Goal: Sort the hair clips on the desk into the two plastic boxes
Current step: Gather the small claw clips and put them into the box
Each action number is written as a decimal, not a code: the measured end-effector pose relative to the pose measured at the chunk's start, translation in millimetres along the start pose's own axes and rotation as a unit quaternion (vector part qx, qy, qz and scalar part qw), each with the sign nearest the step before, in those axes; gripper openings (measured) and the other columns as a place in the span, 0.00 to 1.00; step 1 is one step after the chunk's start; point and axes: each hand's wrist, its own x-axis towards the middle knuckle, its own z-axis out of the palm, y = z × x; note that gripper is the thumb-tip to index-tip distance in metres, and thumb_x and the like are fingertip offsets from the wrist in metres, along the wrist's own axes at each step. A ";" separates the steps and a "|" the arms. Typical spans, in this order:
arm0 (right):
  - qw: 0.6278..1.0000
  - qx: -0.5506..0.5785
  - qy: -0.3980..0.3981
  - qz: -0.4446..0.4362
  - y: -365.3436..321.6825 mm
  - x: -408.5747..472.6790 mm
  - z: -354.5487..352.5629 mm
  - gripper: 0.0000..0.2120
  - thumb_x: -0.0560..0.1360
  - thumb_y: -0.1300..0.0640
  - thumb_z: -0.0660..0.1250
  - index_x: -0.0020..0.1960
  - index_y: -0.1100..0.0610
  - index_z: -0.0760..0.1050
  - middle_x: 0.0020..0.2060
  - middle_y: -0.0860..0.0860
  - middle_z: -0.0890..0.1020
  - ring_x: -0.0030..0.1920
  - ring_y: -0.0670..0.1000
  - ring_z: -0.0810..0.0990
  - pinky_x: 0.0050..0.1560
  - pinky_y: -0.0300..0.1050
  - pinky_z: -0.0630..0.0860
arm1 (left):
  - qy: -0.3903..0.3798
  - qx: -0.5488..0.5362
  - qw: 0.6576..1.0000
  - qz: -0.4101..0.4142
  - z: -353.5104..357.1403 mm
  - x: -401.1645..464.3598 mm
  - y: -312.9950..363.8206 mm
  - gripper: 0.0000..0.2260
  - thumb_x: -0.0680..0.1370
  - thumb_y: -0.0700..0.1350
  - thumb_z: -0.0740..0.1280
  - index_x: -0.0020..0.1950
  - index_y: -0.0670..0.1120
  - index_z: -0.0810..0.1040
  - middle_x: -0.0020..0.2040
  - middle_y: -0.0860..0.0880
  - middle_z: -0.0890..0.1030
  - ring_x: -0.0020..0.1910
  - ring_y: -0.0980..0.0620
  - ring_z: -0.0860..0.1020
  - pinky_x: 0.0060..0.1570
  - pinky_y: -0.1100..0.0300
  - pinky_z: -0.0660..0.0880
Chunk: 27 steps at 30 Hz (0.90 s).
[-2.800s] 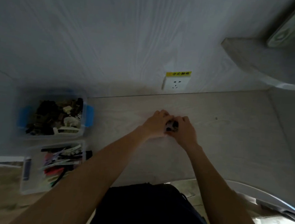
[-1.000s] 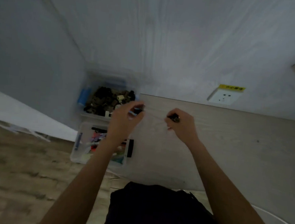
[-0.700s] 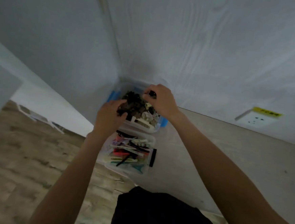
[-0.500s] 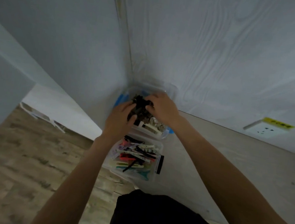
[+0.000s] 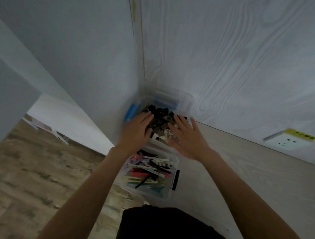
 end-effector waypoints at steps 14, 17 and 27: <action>0.989 0.048 0.136 -0.039 1.6 -19.9 -2.2 0.20 0.77 0.44 0.52 0.58 0.50 0.77 0.63 0.51 0.77 0.67 0.53 0.71 0.70 0.55 0.61 | 0.117 0.014 0.992 0.043 0.3 -10.6 26.9 0.18 0.76 0.51 0.53 0.51 0.46 0.80 0.54 0.48 0.80 0.55 0.47 0.76 0.57 0.54 0.69; 0.997 0.054 0.045 -0.029 6.5 -24.6 6.9 0.34 0.75 0.34 0.36 0.66 0.46 0.70 0.73 0.48 0.64 0.76 0.53 0.53 0.75 0.56 0.43 | 0.046 0.067 0.996 0.032 0.0 -20.8 19.4 0.20 0.77 0.56 0.52 0.59 0.50 0.78 0.56 0.51 0.81 0.56 0.49 0.76 0.64 0.53 0.65; 0.900 0.082 0.417 0.092 28.6 -2.5 -65.2 0.12 0.75 0.59 0.61 0.58 0.57 0.75 0.55 0.55 0.80 0.55 0.57 0.76 0.55 0.47 0.68 | 0.092 -0.018 0.994 0.051 -8.7 -22.3 3.2 0.19 0.77 0.53 0.53 0.61 0.49 0.76 0.59 0.49 0.78 0.57 0.49 0.75 0.56 0.55 0.73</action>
